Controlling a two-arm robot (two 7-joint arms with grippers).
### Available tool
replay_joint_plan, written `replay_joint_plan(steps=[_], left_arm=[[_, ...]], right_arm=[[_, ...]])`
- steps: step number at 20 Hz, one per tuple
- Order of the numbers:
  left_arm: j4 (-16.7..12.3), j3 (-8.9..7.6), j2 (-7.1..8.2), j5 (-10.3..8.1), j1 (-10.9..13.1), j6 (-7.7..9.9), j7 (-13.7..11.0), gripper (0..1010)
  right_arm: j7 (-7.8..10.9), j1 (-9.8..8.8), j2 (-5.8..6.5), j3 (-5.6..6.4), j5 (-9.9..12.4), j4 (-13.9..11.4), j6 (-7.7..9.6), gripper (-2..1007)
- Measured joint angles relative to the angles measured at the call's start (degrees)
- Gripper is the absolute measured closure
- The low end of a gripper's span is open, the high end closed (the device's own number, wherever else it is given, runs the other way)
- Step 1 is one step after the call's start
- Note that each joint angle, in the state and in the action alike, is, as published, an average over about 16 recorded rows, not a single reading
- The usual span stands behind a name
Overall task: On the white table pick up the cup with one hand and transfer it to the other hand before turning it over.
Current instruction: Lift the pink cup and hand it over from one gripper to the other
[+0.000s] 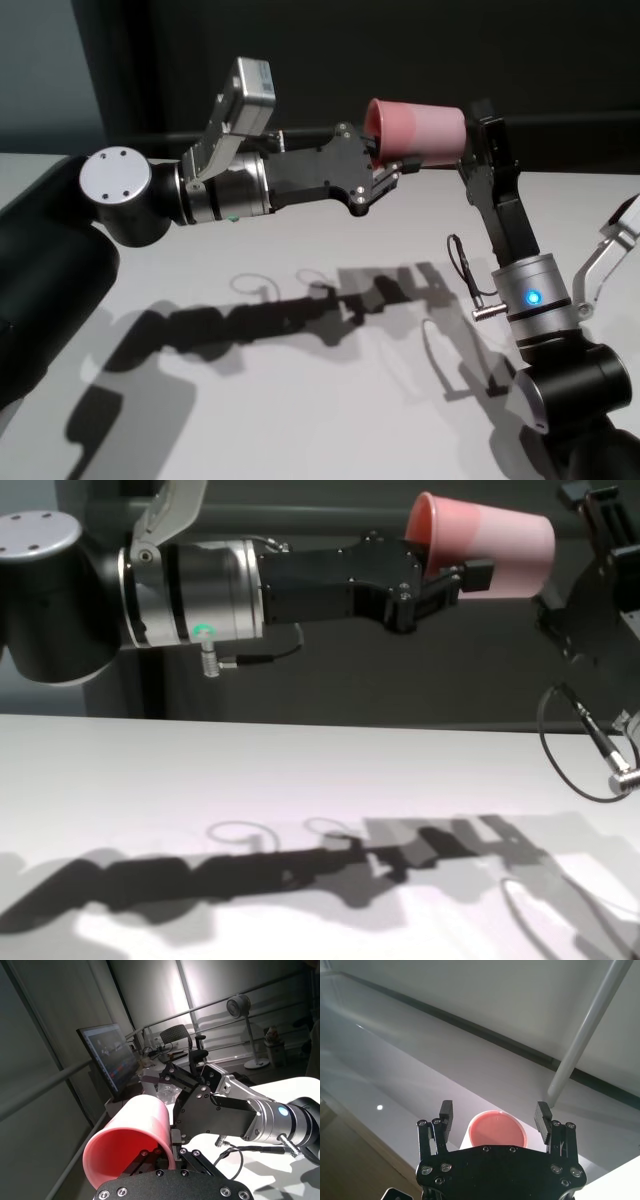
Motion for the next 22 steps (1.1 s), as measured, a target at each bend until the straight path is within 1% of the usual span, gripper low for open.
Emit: replay_joint_plan(steps=[10, 22], left_arm=[[0.0, 0.0, 0.0, 0.0, 0.0, 0.0, 0.0, 967], [0.0, 0.0, 0.0, 0.0, 0.0, 0.0, 0.0, 967]], right_arm=[[0.84, 1.39, -0.08, -2.02, 1.2, 2.0, -0.05, 3], [1.31, 1.86, 0.53, -4.05, 2.1, 2.5, -0.39, 3]])
